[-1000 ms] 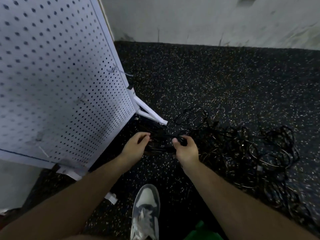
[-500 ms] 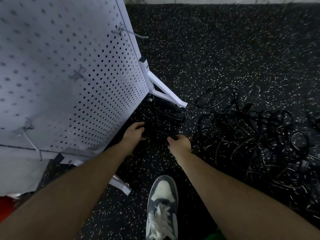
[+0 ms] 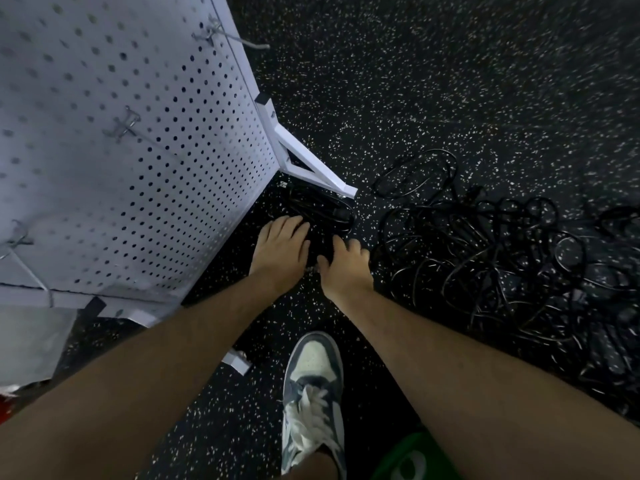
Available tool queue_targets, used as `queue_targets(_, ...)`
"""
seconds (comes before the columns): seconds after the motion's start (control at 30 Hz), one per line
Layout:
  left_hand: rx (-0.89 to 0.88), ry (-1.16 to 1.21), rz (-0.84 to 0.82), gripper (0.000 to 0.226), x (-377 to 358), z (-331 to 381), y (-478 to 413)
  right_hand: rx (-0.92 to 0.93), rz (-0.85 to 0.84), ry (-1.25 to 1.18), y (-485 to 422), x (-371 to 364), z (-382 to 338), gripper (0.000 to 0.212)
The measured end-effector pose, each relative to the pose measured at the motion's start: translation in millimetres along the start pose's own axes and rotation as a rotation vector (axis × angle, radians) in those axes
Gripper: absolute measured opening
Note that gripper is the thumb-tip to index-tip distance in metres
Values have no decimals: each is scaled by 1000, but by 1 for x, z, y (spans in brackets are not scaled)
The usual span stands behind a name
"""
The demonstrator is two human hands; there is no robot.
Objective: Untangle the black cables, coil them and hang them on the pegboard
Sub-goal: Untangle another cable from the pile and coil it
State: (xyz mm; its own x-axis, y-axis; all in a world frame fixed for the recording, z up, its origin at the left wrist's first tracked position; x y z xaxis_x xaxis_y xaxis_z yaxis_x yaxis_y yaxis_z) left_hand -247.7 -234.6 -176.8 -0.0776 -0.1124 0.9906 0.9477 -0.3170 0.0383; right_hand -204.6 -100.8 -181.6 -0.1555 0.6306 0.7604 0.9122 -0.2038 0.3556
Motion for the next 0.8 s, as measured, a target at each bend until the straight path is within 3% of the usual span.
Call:
queue_targets(0.17, -236, 121, 71, 44, 13, 60, 15, 247, -45, 37, 32, 50, 24, 49)
queue_targets(0.3, -375, 224, 70, 47, 26, 132, 23, 307, 5, 179, 70, 118, 66, 48)
queue_targets(0.43, -535, 296, -128, 54, 30, 235, 33, 185, 122, 293, 110, 182, 133, 41)
queue_targets(0.53, -677, 173, -296, 70, 25, 301, 44, 29, 136, 332, 137, 213, 187, 48)
queue_targets(0.73, -903, 40, -573, 75, 2, 379, 69, -263, -116, 369, 176, 225, 263, 70)
queue_targets(0.8, -916, 33, -620, 79, -4, 391, 78, -297, -156, 370, 180, 228, 275, 69)
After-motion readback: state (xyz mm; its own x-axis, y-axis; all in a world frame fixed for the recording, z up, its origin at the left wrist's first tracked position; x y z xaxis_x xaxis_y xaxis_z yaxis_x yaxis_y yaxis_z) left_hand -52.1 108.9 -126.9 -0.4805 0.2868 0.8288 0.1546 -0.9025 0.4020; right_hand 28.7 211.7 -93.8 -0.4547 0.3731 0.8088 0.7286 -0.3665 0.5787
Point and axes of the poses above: each hand's wrist, its own y-axis away from the middle knuckle, its own x-axis out of the back of the hand, z = x × y, the point moved 4 cm from there along -y, towards the middle knuckle, and after that the axes turned 7 degrees about z, right-handed, at the moved point
